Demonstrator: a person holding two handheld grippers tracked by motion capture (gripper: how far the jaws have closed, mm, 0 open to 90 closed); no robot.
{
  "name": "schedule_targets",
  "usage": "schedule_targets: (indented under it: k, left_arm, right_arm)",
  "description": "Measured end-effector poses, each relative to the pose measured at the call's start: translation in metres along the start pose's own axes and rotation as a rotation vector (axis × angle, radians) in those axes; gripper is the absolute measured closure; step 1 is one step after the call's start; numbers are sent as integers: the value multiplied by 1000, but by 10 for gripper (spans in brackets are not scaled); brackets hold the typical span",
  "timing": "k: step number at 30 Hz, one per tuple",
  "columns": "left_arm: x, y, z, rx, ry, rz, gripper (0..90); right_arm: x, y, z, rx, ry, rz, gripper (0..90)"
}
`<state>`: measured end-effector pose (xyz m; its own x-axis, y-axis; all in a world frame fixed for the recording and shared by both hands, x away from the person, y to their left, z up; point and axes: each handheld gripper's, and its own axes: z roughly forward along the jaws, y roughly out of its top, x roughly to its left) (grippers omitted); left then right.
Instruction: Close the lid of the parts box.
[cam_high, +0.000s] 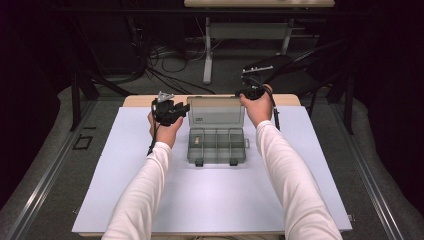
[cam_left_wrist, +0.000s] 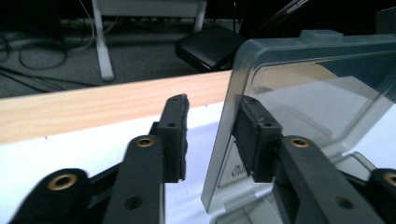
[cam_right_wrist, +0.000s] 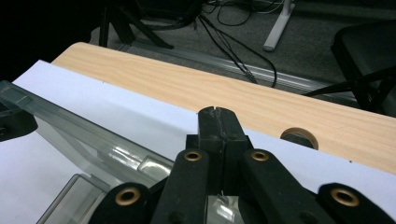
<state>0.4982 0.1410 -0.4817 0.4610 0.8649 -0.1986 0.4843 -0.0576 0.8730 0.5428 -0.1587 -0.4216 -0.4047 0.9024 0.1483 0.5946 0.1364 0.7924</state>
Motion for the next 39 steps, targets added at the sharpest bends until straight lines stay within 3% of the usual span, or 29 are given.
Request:
schedule_targets:
  k: [4, 8, 13, 18, 25, 31, 39]
  left_arm:
    - [-1, -3, -7, 8, -15, -30, 607]
    - [-4, -2, -14, 38, -29, -46, 649]
    - [-7, 1, -25, 64, -71, -53, 744]
    - [-9, 2, -33, 86, -117, -57, 895]
    - [-17, 0, -31, 113, -142, -66, 900]
    - [-23, -1, -27, 115, -177, -58, 900]
    - [-29, -4, -27, 122, -189, -52, 900]
  right_arm:
    - [5, -2, 0, 11, 9, -11, 900]
    - [8, -4, 1, 17, 15, -18, 900]
    - [12, -7, -1, 22, 20, -21, 900]
    - [15, -8, -5, 34, 34, -33, 900]
    - [18, -10, -13, 40, 67, -25, 900]
    - [23, -16, -19, 54, 79, -53, 900]
    - [25, -26, -25, 72, 97, -67, 900]
